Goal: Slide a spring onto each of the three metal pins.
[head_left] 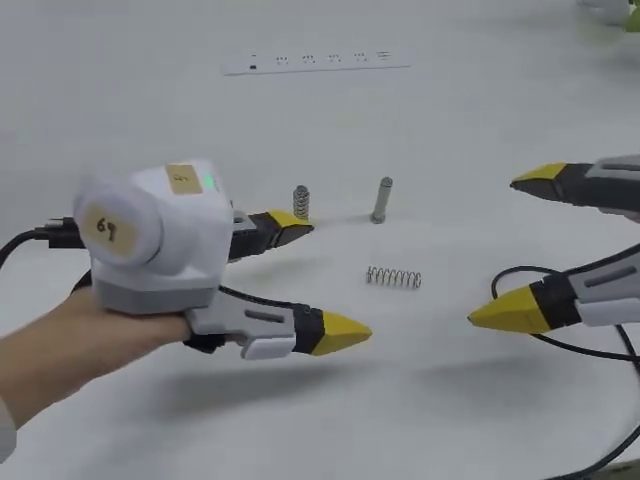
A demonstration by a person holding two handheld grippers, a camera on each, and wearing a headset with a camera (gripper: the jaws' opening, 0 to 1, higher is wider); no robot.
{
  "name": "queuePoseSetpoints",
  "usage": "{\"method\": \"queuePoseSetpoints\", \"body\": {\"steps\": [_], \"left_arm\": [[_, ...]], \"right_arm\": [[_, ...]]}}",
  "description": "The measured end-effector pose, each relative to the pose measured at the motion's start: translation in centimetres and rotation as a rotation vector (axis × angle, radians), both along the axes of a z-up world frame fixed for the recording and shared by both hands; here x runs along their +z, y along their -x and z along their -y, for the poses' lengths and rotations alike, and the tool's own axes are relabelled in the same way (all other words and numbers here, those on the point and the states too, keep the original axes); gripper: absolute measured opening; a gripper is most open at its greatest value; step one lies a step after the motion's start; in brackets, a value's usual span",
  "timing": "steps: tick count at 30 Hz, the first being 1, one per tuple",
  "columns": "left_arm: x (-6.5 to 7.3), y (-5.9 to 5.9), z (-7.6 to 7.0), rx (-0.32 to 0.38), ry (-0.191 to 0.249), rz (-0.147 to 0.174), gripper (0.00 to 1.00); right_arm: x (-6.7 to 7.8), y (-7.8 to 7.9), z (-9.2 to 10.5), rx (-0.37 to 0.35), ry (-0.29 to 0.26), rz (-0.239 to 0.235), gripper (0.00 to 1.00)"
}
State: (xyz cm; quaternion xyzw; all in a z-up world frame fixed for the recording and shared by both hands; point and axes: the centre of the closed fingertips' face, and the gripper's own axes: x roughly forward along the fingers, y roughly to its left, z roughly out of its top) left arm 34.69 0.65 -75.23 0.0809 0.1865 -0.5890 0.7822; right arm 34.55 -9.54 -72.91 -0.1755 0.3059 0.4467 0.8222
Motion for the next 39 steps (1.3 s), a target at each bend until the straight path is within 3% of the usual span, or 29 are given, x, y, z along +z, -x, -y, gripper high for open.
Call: {"method": "queuePoseSetpoints", "body": {"steps": [12, 15, 20, 29, 39], "left_arm": [[-1.7, -1.1, 1.3, -0.030, -0.020, 0.017, 0.52], [-2.0, -1.3, 1.9, -0.036, -0.016, 0.005, 0.46], [-3.1, -1.7, 2.8, -0.057, -0.044, 0.023, 0.36], [-3.7, -2.4, 3.4, -0.057, -0.060, 0.040, 0.25], [-4.1, -2.4, 4.2, -0.072, -0.068, 0.043, 0.16]], "right_arm": [[0.0, 0.6, 0.4, -0.014, -0.013, -0.016, 0.91], [0.0, 0.6, 0.5, -0.014, -0.017, -0.017, 0.90], [0.2, 0.5, 0.7, -0.019, -0.023, -0.014, 0.89], [0.1, 1.1, 1.1, -0.031, -0.022, -0.024, 0.87], [0.0, 1.7, 1.2, -0.048, -0.033, -0.034, 0.86]]}}
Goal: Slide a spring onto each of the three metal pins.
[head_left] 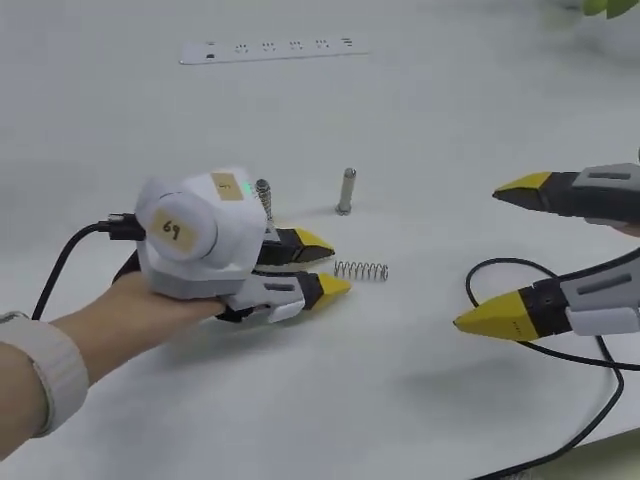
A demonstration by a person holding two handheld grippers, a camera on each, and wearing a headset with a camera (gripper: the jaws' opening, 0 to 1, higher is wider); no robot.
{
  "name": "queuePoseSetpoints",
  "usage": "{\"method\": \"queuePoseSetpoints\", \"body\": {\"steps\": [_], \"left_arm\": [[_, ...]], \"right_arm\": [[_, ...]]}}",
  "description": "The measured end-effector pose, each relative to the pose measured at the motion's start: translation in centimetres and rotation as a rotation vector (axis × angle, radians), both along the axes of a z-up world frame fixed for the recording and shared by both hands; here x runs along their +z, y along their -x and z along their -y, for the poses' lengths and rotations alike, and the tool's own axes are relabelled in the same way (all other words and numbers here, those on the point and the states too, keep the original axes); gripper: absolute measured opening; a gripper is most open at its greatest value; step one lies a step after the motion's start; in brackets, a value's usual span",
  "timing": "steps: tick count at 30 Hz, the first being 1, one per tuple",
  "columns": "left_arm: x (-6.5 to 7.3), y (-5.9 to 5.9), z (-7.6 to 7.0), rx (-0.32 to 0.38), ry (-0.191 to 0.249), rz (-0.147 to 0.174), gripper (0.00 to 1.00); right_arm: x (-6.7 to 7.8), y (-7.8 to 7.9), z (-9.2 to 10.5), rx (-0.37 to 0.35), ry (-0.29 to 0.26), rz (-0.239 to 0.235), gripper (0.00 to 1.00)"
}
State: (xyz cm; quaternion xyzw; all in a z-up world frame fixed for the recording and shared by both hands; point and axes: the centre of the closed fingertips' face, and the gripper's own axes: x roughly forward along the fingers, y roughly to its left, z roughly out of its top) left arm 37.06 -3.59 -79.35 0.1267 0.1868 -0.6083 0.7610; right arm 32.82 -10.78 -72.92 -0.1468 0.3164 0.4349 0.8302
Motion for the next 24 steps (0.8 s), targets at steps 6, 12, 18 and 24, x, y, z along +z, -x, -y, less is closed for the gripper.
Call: {"method": "queuePoseSetpoints", "body": {"steps": [6, 12, 18, 24], "left_arm": [[-0.01, 0.10, 0.44, -0.009, 0.003, -0.005, 0.14], [-0.18, 0.10, 0.49, -0.019, -0.002, -0.002, 0.09], [-0.39, 0.24, 0.33, -0.034, -0.018, 0.004, 0.06], [-0.44, 0.49, 0.27, -0.044, -0.027, 0.010, 0.04]], "right_arm": [[-0.06, 0.25, 0.27, -0.012, -0.004, -0.005, 0.85], [-0.09, 0.27, 0.67, -0.023, -0.005, -0.006, 0.85], [-0.14, 0.34, 0.70, -0.027, -0.009, -0.005, 0.84], [-0.21, 0.36, 0.54, -0.026, -0.012, -0.005, 0.84]]}}
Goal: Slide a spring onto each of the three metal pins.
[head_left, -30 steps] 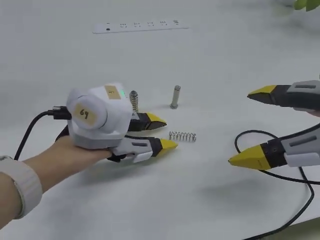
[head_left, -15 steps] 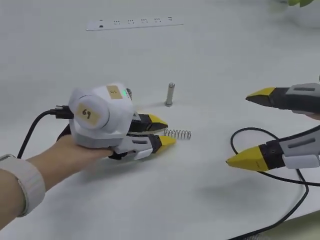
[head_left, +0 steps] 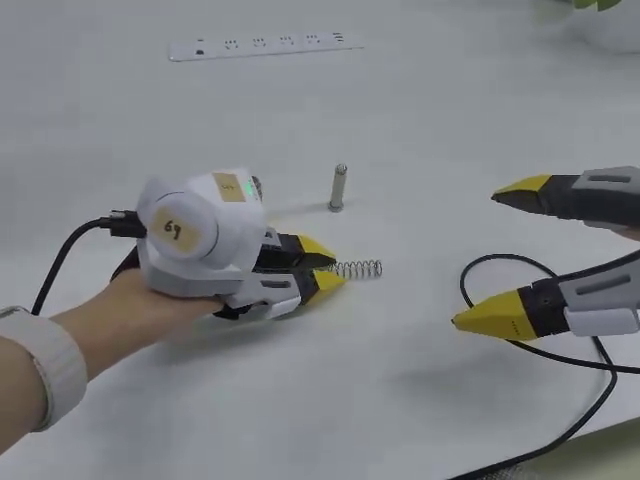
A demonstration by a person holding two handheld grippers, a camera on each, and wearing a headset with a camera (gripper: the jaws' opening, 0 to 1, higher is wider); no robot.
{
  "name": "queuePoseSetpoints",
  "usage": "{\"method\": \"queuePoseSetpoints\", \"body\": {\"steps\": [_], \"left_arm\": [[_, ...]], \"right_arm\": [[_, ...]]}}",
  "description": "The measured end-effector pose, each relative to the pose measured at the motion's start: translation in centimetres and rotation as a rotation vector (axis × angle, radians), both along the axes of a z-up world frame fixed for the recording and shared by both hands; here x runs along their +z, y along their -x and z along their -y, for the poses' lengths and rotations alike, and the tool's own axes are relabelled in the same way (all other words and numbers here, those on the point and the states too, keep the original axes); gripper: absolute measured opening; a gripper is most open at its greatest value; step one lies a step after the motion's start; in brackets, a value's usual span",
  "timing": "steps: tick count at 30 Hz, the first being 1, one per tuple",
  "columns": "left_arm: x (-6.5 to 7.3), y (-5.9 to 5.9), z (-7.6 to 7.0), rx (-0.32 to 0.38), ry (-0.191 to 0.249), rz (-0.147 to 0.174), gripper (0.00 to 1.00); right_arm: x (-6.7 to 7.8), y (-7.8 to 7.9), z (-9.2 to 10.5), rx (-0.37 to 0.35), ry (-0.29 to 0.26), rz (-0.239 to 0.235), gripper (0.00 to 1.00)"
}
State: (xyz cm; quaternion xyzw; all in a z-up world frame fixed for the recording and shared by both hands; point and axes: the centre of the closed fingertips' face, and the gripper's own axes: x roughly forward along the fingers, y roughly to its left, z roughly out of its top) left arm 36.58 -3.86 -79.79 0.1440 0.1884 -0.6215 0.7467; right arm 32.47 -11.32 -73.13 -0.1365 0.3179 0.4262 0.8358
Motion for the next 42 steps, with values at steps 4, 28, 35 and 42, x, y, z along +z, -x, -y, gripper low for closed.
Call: {"method": "queuePoseSetpoints", "body": {"steps": [4, 28, 35, 42], "left_arm": [[-0.1, 0.2, 0.0, -0.005, -0.004, 0.001, 0.03], [0.5, -0.3, -0.4, 0.013, 0.019, -0.015, 0.02], [0.9, -0.1, -0.8, 0.013, 0.021, -0.014, 0.02], [1.7, 0.4, -1.3, 0.018, 0.036, -0.008, 0.02]], "right_arm": [[-0.1, 0.0, -0.1, 0.004, 0.001, -0.003, 0.84], [-0.3, -0.4, -0.9, 0.047, 0.013, -0.014, 0.81], [-0.2, -0.5, -1.4, 0.061, 0.013, -0.011, 0.80], [-0.3, -0.1, -1.9, 0.075, 0.012, -0.018, 0.79]]}}
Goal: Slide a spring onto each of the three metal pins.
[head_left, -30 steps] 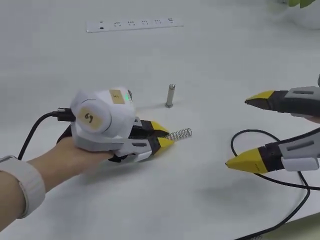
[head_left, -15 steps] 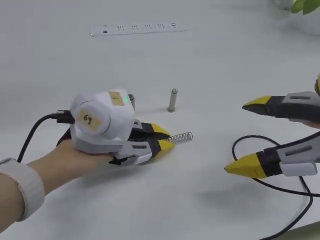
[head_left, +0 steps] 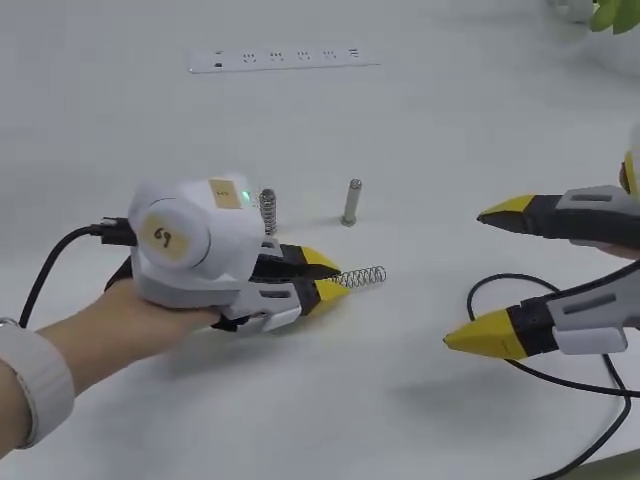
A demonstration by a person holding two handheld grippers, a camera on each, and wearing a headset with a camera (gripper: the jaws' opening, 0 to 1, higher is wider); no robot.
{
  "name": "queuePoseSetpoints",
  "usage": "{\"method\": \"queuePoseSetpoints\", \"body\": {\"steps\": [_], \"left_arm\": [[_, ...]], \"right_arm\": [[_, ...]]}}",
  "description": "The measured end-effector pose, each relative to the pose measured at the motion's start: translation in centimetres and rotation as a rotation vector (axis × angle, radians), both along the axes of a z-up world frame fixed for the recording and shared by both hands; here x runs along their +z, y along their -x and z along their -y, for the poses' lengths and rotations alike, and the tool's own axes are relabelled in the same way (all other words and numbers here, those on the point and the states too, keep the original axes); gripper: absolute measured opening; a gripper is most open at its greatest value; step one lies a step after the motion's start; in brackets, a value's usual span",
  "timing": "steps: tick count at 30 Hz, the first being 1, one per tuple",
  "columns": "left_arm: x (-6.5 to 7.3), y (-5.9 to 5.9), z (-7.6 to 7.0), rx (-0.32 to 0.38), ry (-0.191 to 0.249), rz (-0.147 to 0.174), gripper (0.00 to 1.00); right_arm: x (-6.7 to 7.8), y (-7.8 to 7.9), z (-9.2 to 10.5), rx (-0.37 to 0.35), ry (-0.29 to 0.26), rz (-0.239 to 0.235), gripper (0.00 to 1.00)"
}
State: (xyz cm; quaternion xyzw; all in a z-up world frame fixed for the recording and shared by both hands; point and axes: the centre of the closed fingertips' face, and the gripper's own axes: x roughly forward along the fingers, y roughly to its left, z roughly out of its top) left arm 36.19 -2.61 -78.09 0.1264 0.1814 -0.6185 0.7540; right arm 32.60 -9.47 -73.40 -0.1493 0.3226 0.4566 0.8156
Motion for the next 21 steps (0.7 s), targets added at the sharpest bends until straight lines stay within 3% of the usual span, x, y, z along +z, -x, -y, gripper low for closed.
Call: {"method": "queuePoseSetpoints", "body": {"steps": [11, 17, 20, 21], "left_arm": [[2.9, 1.2, -1.1, 0.024, 0.054, 0.031, 0.02], [4.9, 2.2, -1.9, 0.032, 0.087, 0.057, 0.02], [5.4, 2.4, -2.5, 0.040, 0.093, 0.068, 0.02], [5.8, 2.6, -2.8, 0.044, 0.099, 0.071, 0.02]], "right_arm": [[1.4, -1.0, -1.0, 0.072, 0.016, 0.022, 0.77], [3.3, -1.1, -2.7, 0.154, 0.005, 0.034, 0.69], [3.5, -0.9, -3.3, 0.198, 0.025, 0.033, 0.67], [3.6, -0.4, -3.9, 0.244, 0.037, 0.026, 0.64]]}}
